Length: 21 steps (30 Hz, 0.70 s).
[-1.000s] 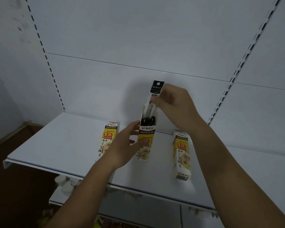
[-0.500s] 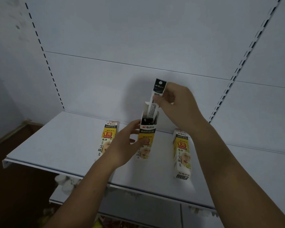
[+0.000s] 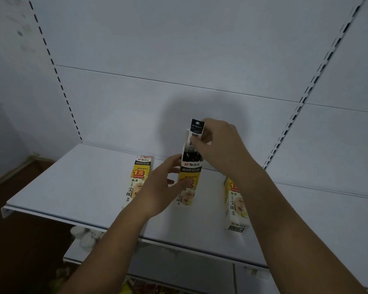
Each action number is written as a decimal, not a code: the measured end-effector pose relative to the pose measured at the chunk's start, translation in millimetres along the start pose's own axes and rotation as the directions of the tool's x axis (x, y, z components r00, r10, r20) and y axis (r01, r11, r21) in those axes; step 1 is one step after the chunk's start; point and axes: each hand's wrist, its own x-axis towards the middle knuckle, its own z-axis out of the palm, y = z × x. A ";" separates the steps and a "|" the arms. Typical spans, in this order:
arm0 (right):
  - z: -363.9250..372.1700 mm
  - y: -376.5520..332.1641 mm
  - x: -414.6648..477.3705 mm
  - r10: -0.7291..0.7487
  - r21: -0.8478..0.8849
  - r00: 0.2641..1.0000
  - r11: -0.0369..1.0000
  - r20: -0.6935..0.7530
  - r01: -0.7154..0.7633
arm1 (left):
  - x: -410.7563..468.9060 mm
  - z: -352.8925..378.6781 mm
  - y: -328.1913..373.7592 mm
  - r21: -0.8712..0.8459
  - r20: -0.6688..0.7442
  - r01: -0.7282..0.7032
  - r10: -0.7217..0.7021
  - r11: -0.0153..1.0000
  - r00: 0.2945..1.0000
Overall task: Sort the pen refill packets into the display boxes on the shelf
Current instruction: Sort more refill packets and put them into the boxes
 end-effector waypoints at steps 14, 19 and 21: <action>-8.5 6.5 10.3 -0.040 -0.195 0.982 0.978 0.185 0.077 | 1.6 0.4 -2.9 -0.010 0.006 0.008 -0.008 1.000 1.000; -7.4 2.1 12.1 -0.034 -0.292 0.949 0.947 0.315 0.131 | 1.2 0.4 -3.8 -0.006 0.008 0.004 -0.004 1.000 1.000; -13.5 2.1 12.7 -0.033 -0.246 0.950 0.963 0.311 0.114 | 1.1 0.6 -3.5 -0.007 0.005 0.007 -0.007 1.000 1.000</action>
